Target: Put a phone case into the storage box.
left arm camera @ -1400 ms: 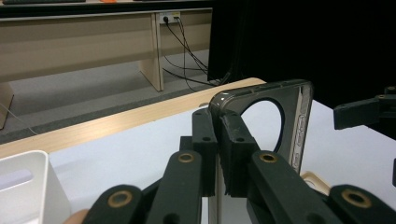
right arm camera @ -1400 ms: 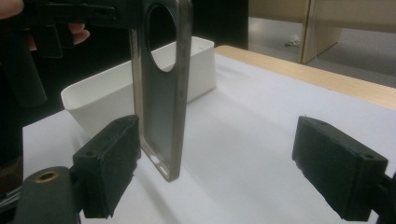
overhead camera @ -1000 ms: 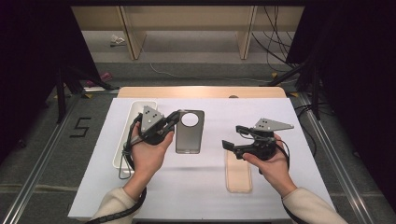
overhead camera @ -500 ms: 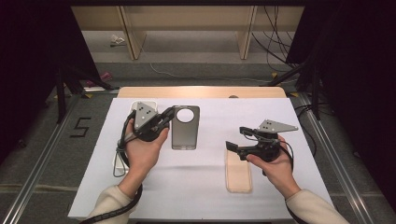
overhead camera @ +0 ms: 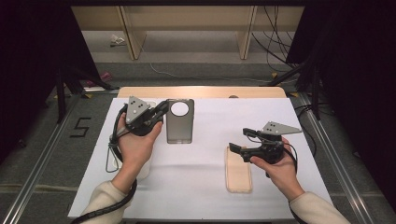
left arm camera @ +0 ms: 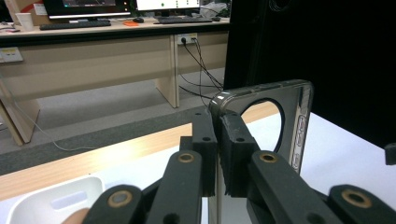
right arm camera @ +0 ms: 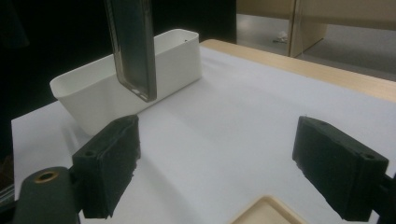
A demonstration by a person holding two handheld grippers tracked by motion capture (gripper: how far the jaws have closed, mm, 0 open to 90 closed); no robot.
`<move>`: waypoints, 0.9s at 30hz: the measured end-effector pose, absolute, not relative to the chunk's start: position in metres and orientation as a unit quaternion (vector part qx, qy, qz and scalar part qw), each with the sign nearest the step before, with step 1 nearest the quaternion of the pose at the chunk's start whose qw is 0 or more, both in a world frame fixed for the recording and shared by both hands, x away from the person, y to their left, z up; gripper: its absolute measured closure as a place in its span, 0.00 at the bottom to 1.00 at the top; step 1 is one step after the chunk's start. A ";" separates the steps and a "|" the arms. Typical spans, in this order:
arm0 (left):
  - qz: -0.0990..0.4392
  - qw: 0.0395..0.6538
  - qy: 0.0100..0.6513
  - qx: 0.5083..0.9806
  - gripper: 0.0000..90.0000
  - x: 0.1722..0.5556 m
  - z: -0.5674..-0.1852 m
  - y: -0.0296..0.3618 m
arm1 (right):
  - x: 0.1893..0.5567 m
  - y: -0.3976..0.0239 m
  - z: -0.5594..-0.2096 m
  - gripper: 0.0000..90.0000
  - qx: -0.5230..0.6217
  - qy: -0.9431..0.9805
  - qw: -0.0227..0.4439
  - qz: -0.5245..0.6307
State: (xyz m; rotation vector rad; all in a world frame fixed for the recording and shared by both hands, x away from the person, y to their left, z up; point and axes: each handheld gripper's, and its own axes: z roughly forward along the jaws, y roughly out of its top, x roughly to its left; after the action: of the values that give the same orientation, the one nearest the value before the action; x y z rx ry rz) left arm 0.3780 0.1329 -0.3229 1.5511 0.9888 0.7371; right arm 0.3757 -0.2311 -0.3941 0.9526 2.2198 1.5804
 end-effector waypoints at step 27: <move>0.333 0.545 0.432 0.637 0.95 0.385 -0.306 0.168 | 0.370 -0.245 -0.396 0.18 0.340 0.758 0.131 0.541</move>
State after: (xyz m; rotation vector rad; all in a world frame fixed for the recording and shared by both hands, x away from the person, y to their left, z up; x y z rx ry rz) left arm 0.3855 0.1681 -0.3065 1.5104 1.0240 0.7892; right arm 0.3698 -0.2452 -0.3960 0.9859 2.2009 1.5704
